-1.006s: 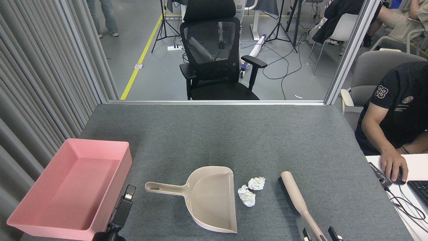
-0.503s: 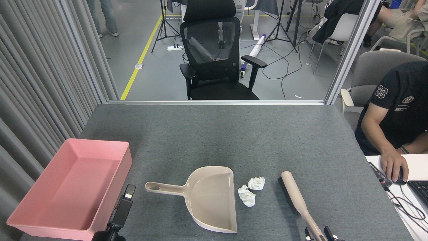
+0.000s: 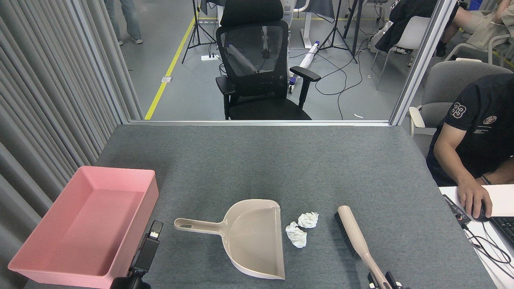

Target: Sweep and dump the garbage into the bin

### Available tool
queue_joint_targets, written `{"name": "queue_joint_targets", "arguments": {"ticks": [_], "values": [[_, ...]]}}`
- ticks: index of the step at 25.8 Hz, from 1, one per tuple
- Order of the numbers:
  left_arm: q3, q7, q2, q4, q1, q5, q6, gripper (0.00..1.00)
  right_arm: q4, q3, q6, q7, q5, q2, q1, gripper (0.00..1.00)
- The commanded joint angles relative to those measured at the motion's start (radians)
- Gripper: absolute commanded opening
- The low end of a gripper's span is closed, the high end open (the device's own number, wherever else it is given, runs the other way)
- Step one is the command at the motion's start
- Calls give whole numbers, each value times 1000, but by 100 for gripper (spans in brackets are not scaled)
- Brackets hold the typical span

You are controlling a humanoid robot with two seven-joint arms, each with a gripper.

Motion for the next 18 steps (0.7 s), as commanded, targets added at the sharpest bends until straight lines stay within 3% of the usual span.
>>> {"name": "queue_joint_targets", "arguments": {"ticks": [1,10,18], "values": [[0,0,0,0,0,0,0,99,-1,0,1,-8,0,-1,-1,53],[0,0,0,-2,0,0,0,99,-1,2,-1,-8,0,-1,0,49],[0,0,2,-2,-2,0,0,99,0,-3,-51,-11,-1,-4,-6,25]]}}
